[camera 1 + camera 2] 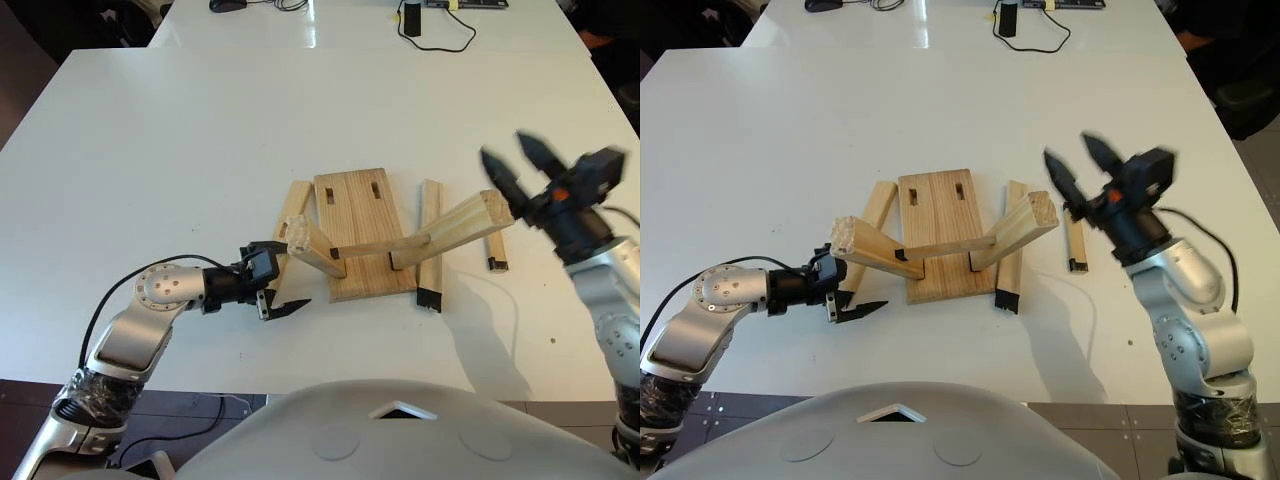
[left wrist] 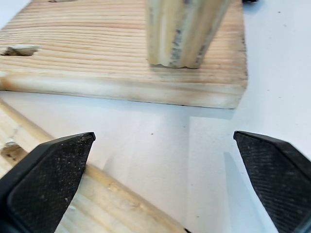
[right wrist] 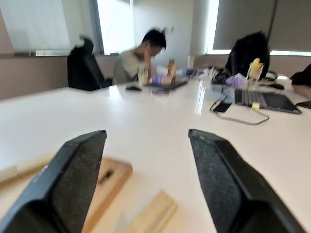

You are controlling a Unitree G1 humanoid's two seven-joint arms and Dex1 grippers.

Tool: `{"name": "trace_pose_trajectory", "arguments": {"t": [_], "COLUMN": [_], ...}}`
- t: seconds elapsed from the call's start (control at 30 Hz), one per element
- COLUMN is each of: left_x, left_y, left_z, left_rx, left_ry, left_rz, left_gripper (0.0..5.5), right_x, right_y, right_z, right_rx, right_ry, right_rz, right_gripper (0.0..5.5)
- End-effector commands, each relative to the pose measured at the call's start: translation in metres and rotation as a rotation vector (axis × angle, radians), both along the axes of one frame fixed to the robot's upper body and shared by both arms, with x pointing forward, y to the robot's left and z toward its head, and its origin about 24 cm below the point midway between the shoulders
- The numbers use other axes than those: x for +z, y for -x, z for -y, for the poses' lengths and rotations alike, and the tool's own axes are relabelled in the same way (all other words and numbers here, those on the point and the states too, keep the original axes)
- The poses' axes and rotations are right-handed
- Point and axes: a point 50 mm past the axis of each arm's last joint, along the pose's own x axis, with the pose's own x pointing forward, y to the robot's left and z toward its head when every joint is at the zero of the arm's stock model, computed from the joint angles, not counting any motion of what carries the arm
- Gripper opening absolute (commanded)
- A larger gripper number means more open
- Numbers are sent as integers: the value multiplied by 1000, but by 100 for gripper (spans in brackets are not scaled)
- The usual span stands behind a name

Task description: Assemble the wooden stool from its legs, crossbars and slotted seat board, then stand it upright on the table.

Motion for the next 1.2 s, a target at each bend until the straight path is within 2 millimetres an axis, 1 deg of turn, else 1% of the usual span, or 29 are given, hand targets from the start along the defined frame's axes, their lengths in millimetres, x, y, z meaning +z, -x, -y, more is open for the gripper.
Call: {"name": "trace_pose_trajectory", "arguments": {"t": [0.03, 0.17, 0.27, 0.43, 0.57, 0.63, 0.7, 0.83, 0.9, 1.07, 1.2], "left_x": [-4, -11, -15, -15, -14, -14, -12, -10, -9, -10, -10], "left_y": [-1, -11, -17, -25, -30, -33, -38, -43, -44, -49, -49], "left_z": [-1, -6, -10, -9, -10, -12, -15, -21, -24, -28, -35], "left_rx": [-28, -11, 16, 32, 38, 45, 65, 92, 103, 150, 184], "left_ry": [-41, -78, -89, -70, -66, -70, -73, -81, -81, -85, -81], "left_rz": [-15, 12, 30, 50, 52, 53, 58, 67, 70, 91, 85], "left_gripper": [528, 528, 528, 528, 528, 528, 528, 528, 528, 528, 528], "right_x": [-33, -43, -51, -60, -76, -87, -96, -102, -101, -94, -82], "right_y": [-1, -9, -13, -21, -23, -20, -16, -9, -5, -4, -3], "right_z": [-3, -4, -12, -21, -22, -17, -4, 18, 27, 42, 55], "right_rx": [85, 63, 65, 40, 53, 69, 57, 15, 6, -15, -24], "right_ry": [172, 201, 189, 177, 215, 267, 327, 399, 426, 471, 501], "right_rz": [-78, -68, -72, -65, -112, -161, -195, -227, -232, -223, -210], "right_gripper": [312, 312, 312, 312, 312, 312, 312, 312, 312, 312, 312]}}
